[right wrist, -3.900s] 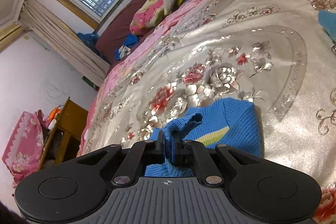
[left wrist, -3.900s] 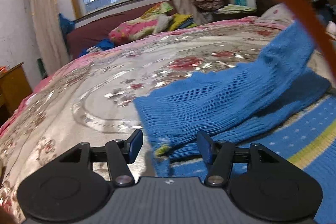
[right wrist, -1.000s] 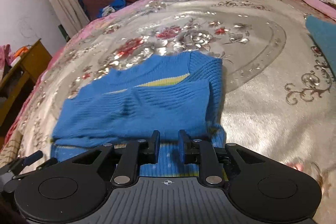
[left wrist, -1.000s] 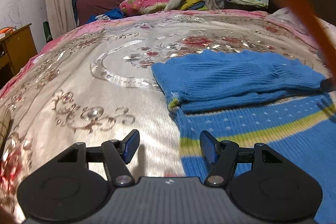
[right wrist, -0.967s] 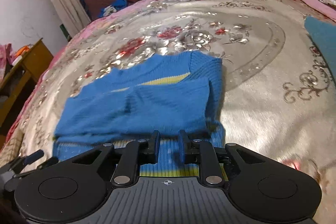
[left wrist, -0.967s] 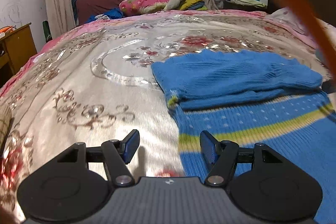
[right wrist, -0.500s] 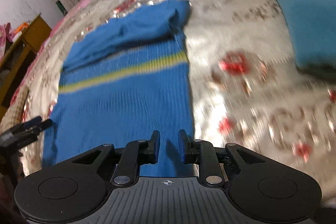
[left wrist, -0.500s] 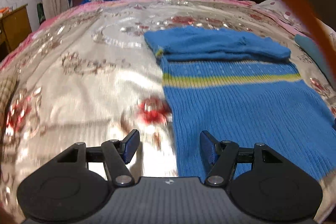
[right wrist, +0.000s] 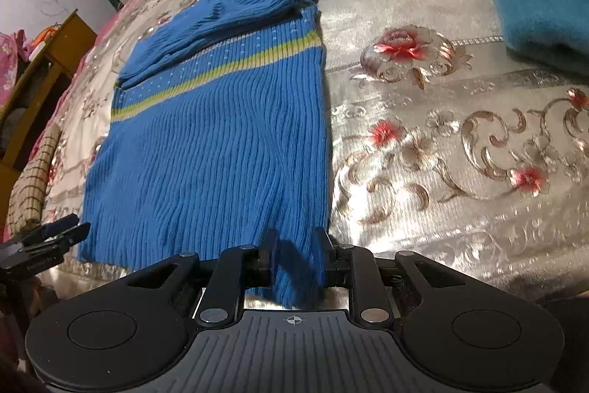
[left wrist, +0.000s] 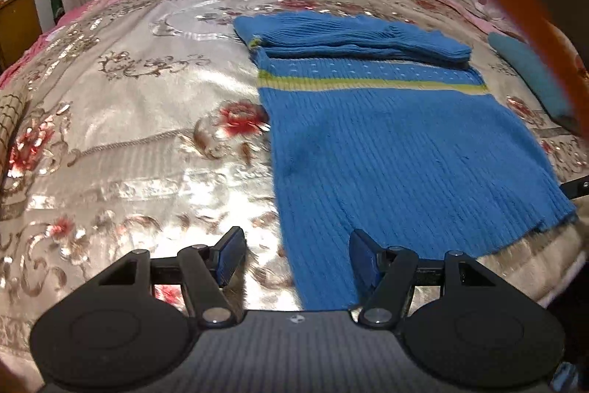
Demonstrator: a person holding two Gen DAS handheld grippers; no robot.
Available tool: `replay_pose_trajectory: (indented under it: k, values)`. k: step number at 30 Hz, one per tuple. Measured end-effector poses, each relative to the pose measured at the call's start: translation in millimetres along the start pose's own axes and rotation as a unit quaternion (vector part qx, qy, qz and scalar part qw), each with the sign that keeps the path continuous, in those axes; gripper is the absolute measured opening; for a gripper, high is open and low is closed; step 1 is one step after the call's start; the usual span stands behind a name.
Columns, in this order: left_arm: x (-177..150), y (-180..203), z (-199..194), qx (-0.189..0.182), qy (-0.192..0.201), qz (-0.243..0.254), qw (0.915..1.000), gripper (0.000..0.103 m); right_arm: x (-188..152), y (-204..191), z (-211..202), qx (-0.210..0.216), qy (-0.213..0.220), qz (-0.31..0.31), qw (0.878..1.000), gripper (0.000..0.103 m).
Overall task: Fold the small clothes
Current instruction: 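Lower both grippers onto the sweater hem, then close both grippers on the sweater hem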
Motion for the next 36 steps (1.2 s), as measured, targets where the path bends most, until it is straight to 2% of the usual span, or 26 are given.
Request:
replay_pose_trajectory:
  k: [8, 16, 21, 29, 33, 36]
  values:
    - [4, 1, 1, -0.06, 0.001, -0.035, 0.9976, 0.053, -6, 15, -3, 0.044, 0.009, 0.037, 0.998, 0.022]
    - [7, -1, 6, -0.081, 0.003, -0.068, 0.9944, 0.053, -3, 27, 4, 0.109, 0.027, 0.08, 0.99, 0.022]
    - [8, -1, 8, -0.091, -0.003, -0.066, 0.9937, 0.053, -7, 34, -1, 0.134, 0.028, 0.088, 0.987, 0.024]
    - [17, 7, 17, -0.112, -0.006, -0.069, 0.9913, 0.052, 7, 32, 15, 0.175, 0.033, 0.116, 0.977, 0.025]
    - [18, 4, 19, -0.118, -0.008, -0.075, 0.9901, 0.041, 4, 33, 13, 0.191, 0.027, 0.119, 0.974, 0.025]
    - [20, -2, 21, -0.135, -0.01, -0.102, 0.9856, 0.038, 3, 34, 14, 0.2, 0.027, 0.126, 0.971, 0.025]
Point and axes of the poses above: each gripper's, at about its wrist camera, not at the fingertips, and z roughly the way its jaws point, y to its right, x to its top, the point moved 5 cm from there along z, roughly the way its jaws point, and after that the axes turned 5 degrees about -y, right-handed, at the moved point
